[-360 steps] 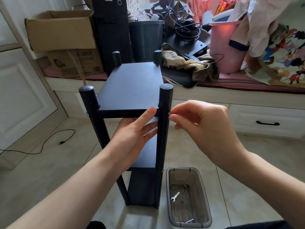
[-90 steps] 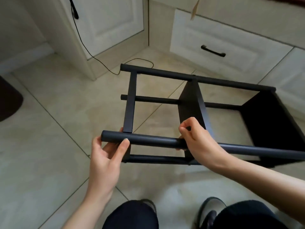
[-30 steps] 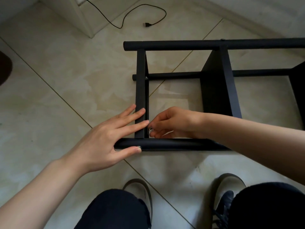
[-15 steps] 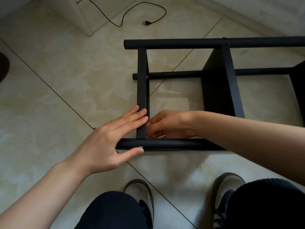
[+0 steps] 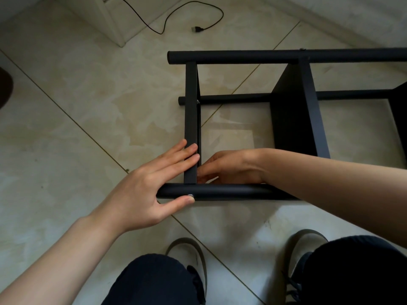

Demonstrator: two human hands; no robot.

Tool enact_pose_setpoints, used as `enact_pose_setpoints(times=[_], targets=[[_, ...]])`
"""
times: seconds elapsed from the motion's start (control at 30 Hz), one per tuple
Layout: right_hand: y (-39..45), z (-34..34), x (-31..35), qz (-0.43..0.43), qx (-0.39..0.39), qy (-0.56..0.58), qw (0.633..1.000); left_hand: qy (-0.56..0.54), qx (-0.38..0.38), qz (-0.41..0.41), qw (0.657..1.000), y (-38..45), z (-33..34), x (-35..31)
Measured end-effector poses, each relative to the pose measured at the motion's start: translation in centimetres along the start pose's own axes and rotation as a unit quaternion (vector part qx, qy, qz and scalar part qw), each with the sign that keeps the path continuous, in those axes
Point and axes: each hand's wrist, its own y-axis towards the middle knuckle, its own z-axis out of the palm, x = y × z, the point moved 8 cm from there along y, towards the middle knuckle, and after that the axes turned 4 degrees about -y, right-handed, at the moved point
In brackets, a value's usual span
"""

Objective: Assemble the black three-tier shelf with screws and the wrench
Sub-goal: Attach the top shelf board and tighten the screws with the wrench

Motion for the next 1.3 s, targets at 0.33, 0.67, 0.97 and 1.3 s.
enact_pose_setpoints(times=[0.33, 0.67, 0.97, 1.3], targets=[[0.41, 0.03, -0.54, 0.047, 0.008, -0.015, 0.999, -0.003, -0.001, -0.005, 1.0, -0.04, 0.0, 0.14], [-0.07, -0.43, -0.54, 0.053, 0.028, 0.0, 0.998, -0.005, 0.001, -0.006, 1.0, -0.01, 0.0, 0.02], [0.16, -0.16, -0.35, 0.037, 0.038, 0.014, 0.998, -0.01, 0.001, -0.009, 1.0, 0.05, -0.02, -0.01], [0.36, -0.21, -0.45, 0.041, 0.022, 0.006, 0.999, -0.014, -0.001, -0.008, 1.0, -0.04, -0.02, 0.0]])
